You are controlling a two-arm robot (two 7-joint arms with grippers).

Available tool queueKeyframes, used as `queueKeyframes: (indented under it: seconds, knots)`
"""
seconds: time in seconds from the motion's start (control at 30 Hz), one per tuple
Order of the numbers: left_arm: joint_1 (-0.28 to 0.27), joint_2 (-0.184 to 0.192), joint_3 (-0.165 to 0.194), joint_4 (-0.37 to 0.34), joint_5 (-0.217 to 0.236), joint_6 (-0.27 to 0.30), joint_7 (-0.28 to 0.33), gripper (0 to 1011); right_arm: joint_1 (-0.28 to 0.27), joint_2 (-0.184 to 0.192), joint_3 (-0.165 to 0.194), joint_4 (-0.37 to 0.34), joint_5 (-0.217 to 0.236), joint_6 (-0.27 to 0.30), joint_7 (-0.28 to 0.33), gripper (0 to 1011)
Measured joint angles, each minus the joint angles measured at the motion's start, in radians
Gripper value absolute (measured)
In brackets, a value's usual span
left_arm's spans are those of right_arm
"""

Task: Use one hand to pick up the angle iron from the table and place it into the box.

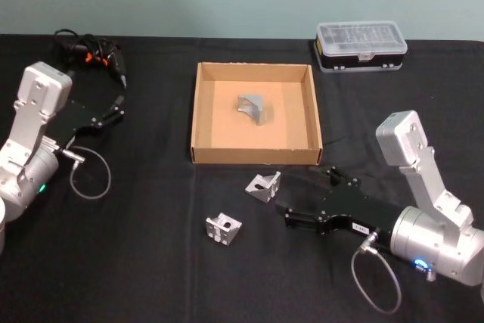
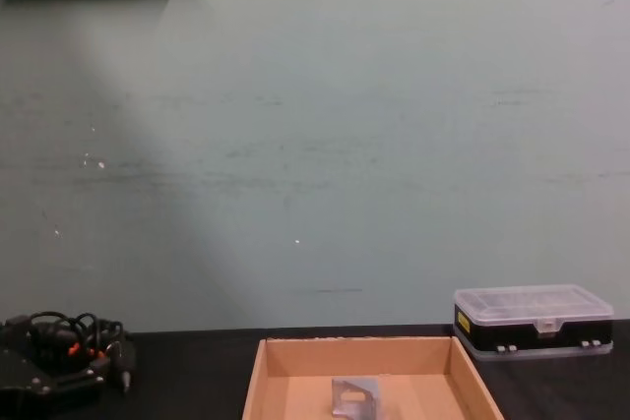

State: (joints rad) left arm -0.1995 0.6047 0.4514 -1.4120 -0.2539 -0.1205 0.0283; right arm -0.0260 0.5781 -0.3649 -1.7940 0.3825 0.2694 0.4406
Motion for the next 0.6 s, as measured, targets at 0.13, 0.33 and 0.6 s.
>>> queueKeyframes:
  seconds: [0.13, 0.33, 0.6]
  knots:
    - [0.000, 0.000, 0.000, 0.000, 0.000, 0.000, 0.000, 1011, -0.001, -0.012, -0.020, 0.006, -0.014, 0.011, -0.031, 1003]
    - [0.000, 0.000, 0.000, 0.000, 0.000, 0.000, 0.000, 1011, 0.006, -0.048, -0.043, 0.025, -0.044, 0.017, -0.076, 1003]
    - [0.000, 0.000, 0.000, 0.000, 0.000, 0.000, 0.000, 1011, 0.044, -0.107, -0.066, 0.078, -0.086, 0.042, -0.109, 1003]
